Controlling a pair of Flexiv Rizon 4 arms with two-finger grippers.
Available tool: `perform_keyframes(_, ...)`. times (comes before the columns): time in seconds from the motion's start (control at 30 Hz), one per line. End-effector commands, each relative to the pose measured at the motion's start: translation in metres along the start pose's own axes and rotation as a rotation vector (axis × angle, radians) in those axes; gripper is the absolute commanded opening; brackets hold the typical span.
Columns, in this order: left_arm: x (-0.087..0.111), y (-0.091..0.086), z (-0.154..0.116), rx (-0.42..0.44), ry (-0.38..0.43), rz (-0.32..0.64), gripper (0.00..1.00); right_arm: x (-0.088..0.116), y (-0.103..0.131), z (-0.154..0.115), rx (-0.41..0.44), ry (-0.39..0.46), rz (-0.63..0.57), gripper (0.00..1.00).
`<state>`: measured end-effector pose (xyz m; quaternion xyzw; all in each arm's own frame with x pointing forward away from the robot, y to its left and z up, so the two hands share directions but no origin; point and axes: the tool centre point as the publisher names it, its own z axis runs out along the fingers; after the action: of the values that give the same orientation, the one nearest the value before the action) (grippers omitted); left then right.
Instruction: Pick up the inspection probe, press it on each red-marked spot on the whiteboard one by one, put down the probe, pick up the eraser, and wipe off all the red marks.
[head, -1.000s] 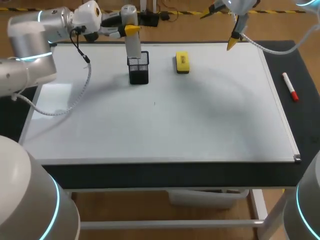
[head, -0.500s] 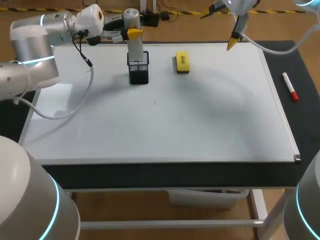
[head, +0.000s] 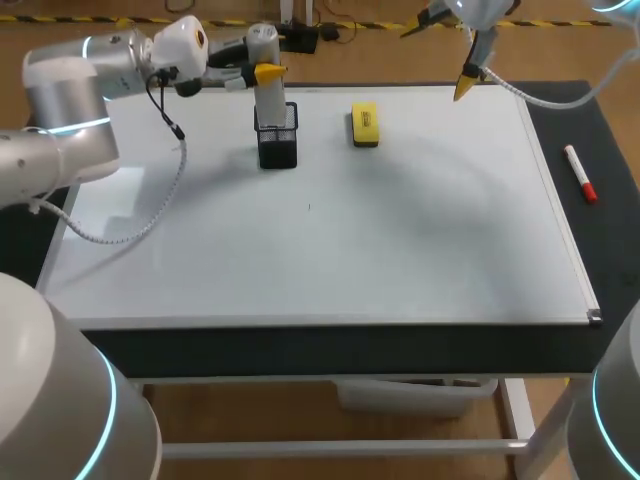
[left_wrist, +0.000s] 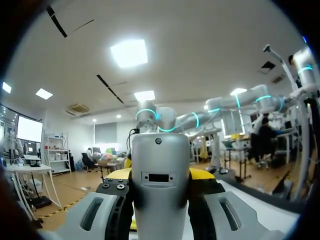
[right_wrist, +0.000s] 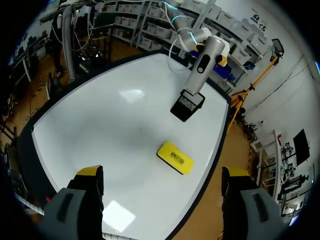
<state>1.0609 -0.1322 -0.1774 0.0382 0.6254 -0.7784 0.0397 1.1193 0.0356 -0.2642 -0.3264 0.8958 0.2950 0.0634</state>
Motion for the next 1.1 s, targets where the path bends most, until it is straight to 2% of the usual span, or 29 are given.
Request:
perform_keyframes(0.03,-0.007,0.008,0.0,0.007,0.015,-0.003,0.0,0.0,0.0,-0.001,0.004,0.005,-0.002,1.0)
perform_keyframes(1.1,-0.024,0.067,-0.006,-0.002,0.036,-0.098,0.0,0.0,0.0,-0.001,0.004,0.005,-0.002,1.0)
